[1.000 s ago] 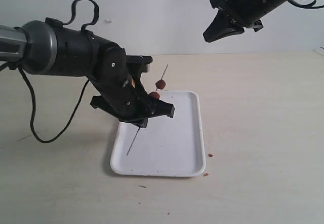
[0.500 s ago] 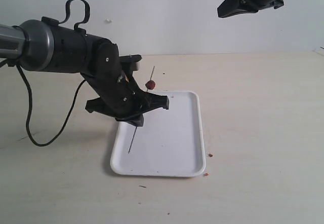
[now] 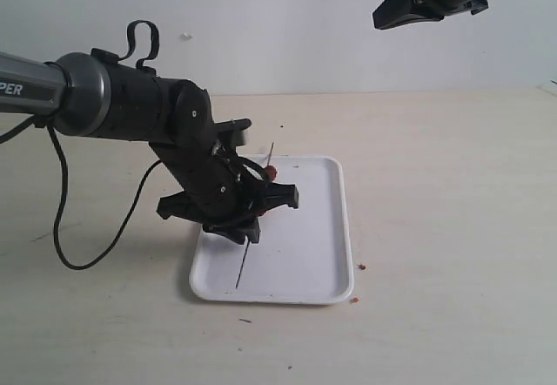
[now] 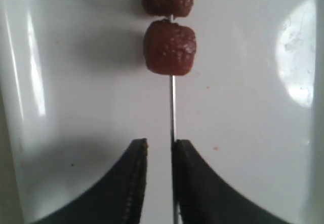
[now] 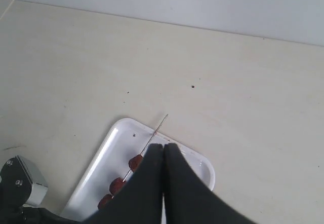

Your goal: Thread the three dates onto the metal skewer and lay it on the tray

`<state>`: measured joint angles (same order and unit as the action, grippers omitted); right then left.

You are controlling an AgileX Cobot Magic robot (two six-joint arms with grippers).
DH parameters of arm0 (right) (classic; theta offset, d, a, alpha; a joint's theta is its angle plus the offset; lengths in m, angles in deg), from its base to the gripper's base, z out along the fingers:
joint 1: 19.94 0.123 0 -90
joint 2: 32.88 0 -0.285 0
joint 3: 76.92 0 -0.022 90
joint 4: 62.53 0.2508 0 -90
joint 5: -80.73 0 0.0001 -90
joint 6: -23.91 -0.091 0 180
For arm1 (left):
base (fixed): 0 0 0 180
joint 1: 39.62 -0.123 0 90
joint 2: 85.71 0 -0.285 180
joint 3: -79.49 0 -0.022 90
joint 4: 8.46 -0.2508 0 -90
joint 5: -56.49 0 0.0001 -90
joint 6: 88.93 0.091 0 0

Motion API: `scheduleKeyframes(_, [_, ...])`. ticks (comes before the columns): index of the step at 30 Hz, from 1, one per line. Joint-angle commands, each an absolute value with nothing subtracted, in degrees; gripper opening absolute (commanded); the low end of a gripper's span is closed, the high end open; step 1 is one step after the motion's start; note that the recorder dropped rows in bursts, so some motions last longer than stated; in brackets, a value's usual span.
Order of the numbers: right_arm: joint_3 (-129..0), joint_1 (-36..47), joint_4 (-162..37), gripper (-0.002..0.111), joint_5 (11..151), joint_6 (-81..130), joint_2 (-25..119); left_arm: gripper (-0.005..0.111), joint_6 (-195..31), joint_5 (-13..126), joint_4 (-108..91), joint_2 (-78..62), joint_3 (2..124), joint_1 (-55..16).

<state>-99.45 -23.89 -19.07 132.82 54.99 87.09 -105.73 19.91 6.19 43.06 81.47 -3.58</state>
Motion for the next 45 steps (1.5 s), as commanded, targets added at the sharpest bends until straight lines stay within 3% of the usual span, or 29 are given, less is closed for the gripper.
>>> scheduleKeyframes(1, [-99.30,-23.93,-18.62,0.000,132.81,55.39,86.55,0.042,-105.20,19.59,6.50,43.19,81.73,-3.60])
scheduleKeyframes(26, [-99.30,-23.93,-18.61,0.000,132.49,55.39,86.65,0.046,-97.03,20.48,8.21,41.07,80.30,-2.21])
scheduleKeyframes(39, [-95.82,-23.93,-19.13,0.000,129.15,59.37,85.09,0.045,-95.09,25.35,3.08,25.01,70.42,-2.32])
scheduleKeyframes(41, [-92.54,-23.61,-19.13,0.000,125.52,59.93,83.25,0.042,-95.09,27.02,1.22,21.22,67.52,-2.32])
scheduleKeyframes(45, [-84.25,-21.40,-20.10,0.000,115.89,61.23,78.03,0.016,-95.09,32.84,-0.61,11.79,60.18,-2.32])
